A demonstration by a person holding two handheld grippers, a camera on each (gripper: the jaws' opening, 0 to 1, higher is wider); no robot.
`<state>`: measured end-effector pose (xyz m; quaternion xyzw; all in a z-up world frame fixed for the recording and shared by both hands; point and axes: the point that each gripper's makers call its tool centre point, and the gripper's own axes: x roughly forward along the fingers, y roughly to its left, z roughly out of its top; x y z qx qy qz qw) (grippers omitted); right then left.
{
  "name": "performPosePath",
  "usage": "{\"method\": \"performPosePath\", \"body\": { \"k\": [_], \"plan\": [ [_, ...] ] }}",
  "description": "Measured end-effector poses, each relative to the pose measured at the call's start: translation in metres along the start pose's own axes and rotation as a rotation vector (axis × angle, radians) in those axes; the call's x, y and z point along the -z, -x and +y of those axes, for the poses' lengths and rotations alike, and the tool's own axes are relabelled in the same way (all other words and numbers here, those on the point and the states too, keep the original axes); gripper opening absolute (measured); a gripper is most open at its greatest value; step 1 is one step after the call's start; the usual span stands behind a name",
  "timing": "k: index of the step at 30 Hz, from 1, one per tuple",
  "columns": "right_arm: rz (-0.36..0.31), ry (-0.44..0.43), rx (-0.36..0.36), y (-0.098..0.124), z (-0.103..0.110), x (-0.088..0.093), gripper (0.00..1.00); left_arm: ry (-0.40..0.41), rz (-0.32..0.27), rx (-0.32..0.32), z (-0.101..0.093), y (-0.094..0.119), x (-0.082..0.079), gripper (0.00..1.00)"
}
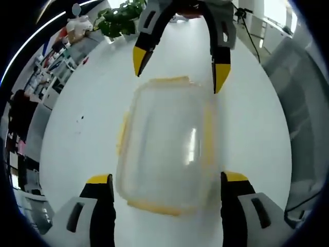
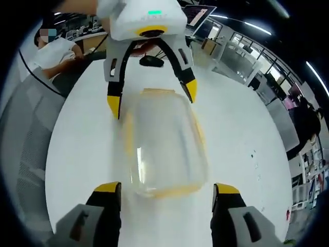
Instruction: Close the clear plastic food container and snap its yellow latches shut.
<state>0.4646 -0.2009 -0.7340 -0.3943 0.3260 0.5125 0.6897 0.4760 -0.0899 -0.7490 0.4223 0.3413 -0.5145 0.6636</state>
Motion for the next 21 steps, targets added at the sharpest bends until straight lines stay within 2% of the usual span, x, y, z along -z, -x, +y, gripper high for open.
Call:
{"method": "performPosePath", "body": {
  "k": [8,11,17,20,21],
  "plan": [
    [-0.011,-0.01,0.017,0.009,0.008,0.0,0.7,0.037,-0.009,-0.033,-0.003,0.012,0.004,0.81],
    [-0.021,-0.025,0.027,0.012,0.012,0.0,0.7,0.086,-0.024,-0.045,-0.006,0.015,0.006,0.81],
    [-0.068,-0.12,0.054,0.02,0.021,0.001,0.7,0.132,-0.046,-0.052,-0.019,0.022,0.014,0.82],
    [-0.117,-0.179,0.095,0.026,0.024,-0.001,0.7,0.164,-0.058,-0.07,-0.023,0.026,0.017,0.82],
    [-0.125,-0.202,0.114,0.028,0.025,0.001,0.7,0.197,-0.073,-0.082,-0.024,0.028,0.016,0.82]
  ]
}}
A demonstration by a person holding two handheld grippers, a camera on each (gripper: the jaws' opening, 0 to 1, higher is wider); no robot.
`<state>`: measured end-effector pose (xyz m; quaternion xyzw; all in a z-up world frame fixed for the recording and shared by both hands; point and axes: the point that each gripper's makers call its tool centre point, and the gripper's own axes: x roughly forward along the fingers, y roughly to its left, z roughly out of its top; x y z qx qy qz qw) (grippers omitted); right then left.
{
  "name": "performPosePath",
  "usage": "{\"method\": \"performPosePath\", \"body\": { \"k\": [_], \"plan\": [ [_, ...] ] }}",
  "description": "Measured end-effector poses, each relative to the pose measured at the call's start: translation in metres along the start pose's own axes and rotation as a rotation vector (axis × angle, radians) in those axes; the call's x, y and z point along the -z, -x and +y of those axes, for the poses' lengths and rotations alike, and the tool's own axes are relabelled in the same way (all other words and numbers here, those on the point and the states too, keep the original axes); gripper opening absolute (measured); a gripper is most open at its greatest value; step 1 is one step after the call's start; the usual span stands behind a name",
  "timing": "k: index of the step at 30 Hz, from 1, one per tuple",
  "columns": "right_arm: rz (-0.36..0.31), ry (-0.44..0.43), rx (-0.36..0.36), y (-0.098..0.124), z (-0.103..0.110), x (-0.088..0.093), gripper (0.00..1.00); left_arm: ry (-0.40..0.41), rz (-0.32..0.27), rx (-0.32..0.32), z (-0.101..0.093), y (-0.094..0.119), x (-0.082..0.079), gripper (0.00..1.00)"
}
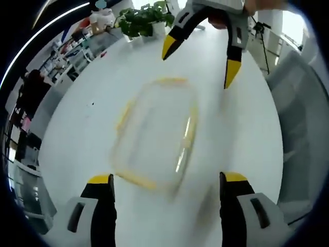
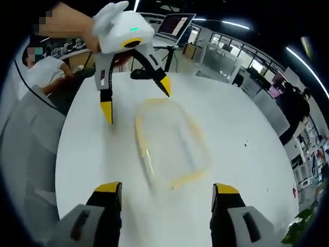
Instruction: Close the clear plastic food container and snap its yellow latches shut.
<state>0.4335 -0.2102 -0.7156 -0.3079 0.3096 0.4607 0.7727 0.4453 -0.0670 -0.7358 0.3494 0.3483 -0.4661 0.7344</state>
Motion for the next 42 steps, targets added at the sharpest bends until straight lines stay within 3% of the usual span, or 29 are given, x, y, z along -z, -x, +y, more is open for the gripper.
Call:
{"method": "performPosePath", "body": {
  "k": [2,17,21,25,32,42],
  "plan": [
    [-0.015,-0.015,0.007,0.004,0.004,0.001,0.71,0.038,-0.034,-0.007,-0.002,0.003,-0.002,0.82],
    [-0.081,-0.105,0.059,0.041,0.021,0.008,0.71,0.073,-0.068,-0.041,-0.038,0.025,0.009,0.86],
    [-0.094,-0.102,0.064,0.048,0.031,0.012,0.72,0.153,-0.11,-0.025,-0.052,0.029,0.01,0.86],
    [-0.107,-0.12,0.058,0.051,0.042,0.019,0.73,0.161,-0.109,-0.025,-0.067,0.032,0.019,0.87],
    [-0.145,-0.15,0.074,0.059,0.059,0.027,0.73,0.249,-0.188,-0.021,-0.09,0.043,0.024,0.88],
    [-0.204,-0.192,0.12,0.074,0.079,0.034,0.74,0.331,-0.235,-0.098,-0.101,0.062,0.038,0.87]
  ]
}}
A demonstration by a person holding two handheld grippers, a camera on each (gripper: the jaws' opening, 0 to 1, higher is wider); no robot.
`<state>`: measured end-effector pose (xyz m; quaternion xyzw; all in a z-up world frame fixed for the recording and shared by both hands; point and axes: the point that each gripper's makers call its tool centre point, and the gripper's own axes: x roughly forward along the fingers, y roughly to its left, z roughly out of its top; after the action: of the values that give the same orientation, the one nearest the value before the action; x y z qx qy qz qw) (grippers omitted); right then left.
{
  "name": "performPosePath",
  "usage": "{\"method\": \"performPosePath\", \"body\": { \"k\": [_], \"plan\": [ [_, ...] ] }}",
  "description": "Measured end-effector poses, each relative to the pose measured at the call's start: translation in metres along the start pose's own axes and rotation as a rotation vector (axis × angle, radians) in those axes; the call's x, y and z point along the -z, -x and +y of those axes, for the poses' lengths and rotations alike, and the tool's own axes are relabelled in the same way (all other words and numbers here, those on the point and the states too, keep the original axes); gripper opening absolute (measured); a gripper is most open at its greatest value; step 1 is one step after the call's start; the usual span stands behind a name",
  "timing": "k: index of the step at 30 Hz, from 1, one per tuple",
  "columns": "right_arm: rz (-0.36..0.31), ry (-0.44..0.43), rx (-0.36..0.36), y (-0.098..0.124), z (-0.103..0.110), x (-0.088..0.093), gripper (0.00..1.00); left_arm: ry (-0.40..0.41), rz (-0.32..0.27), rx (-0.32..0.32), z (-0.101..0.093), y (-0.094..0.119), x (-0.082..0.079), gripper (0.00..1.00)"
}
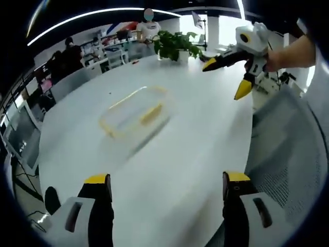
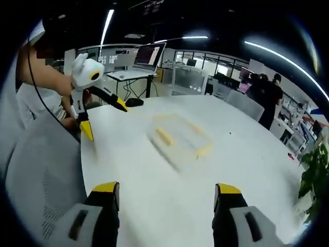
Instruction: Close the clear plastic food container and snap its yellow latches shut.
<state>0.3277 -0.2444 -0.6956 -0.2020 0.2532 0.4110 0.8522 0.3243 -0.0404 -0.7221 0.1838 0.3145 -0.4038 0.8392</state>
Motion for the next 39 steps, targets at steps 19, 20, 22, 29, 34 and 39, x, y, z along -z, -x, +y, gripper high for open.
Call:
{"method": "performPosePath", "body": {
  "k": [19,20,22,29,34,39],
  "plan": [
    [0.009,-0.079,0.053,0.034,0.023,0.049,0.75,0.051,-0.055,-0.08,-0.03,0.015,0.026,0.86],
    [0.008,-0.081,0.057,0.035,0.024,0.05,0.74,0.056,-0.055,-0.082,-0.03,0.015,0.027,0.86],
    [0.001,-0.092,0.064,0.036,0.025,0.051,0.74,0.069,-0.058,-0.092,-0.031,0.017,0.03,0.86],
    [0.003,-0.113,0.07,0.036,0.025,0.055,0.74,0.098,-0.062,-0.094,-0.032,0.016,0.033,0.86],
    [0.004,-0.114,0.069,0.035,0.026,0.056,0.75,0.114,-0.058,-0.096,-0.032,0.015,0.036,0.87],
    [-0.003,-0.126,0.073,0.036,0.025,0.056,0.75,0.111,-0.052,-0.101,-0.032,0.015,0.037,0.86]
  ]
}}
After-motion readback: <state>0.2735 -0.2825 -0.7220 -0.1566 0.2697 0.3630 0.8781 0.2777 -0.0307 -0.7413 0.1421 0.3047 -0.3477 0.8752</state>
